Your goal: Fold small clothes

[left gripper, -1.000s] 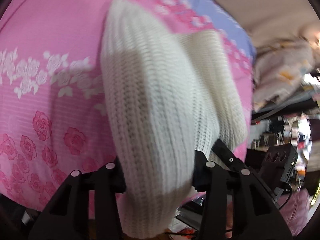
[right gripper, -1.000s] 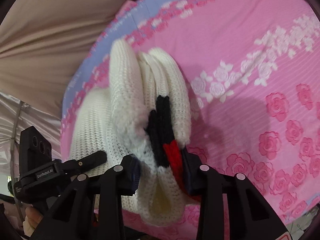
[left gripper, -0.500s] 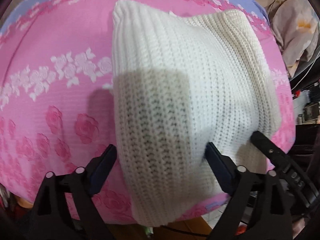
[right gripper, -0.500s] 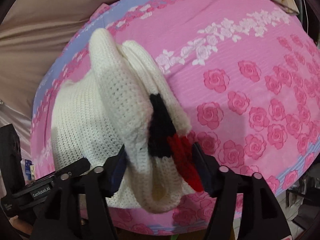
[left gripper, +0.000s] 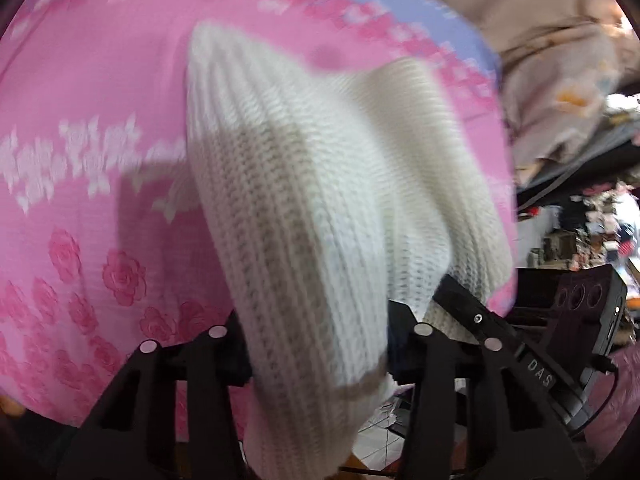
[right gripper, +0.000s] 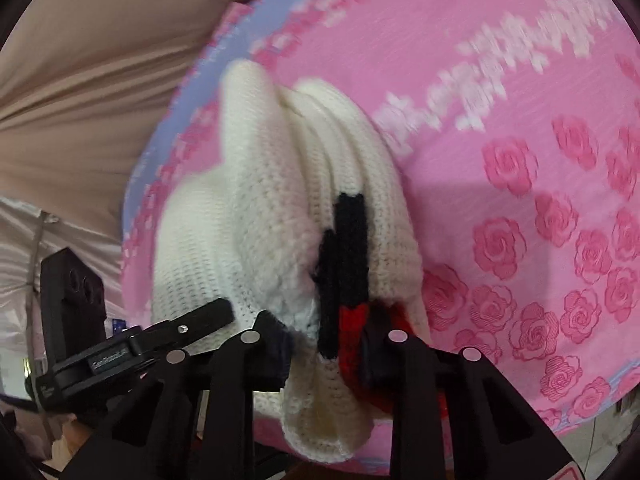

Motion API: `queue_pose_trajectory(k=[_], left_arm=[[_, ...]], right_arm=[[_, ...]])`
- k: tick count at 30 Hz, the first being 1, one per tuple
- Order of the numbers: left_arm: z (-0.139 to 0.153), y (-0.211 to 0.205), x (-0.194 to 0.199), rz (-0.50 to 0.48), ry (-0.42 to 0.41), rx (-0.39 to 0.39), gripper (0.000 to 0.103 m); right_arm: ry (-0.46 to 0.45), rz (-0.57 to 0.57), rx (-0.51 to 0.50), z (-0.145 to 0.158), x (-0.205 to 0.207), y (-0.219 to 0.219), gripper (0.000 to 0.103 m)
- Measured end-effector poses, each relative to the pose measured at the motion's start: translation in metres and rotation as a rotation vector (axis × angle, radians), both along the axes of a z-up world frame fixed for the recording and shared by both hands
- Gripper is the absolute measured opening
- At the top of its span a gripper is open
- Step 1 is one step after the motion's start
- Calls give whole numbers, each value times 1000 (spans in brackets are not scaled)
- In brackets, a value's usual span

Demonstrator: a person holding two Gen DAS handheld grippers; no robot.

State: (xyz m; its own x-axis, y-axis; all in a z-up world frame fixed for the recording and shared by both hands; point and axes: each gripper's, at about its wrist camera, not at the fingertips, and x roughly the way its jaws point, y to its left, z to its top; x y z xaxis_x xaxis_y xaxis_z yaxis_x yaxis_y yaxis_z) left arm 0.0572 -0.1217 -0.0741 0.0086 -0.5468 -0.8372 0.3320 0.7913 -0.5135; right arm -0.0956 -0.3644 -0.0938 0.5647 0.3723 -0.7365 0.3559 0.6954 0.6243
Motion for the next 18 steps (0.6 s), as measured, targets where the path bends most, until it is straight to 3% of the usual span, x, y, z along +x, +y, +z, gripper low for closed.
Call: queue_pose_trajectory(k=[7,13,16,18], left_arm=[[131,7,-11,-133,-231,-157,42],[253,51,-17,-172,-531,-303,42],[285,74,-5,-153,-638,-302,44],[281,89,14,-102,-661,-260,49]], right_arm=[[-294,19,-253,142,-25,26,24],[-621,-21,-322,247,-52,48,24],[-735,-2,-345,280,-42,68,24],[-760,15,-360,284,-25,82,28]])
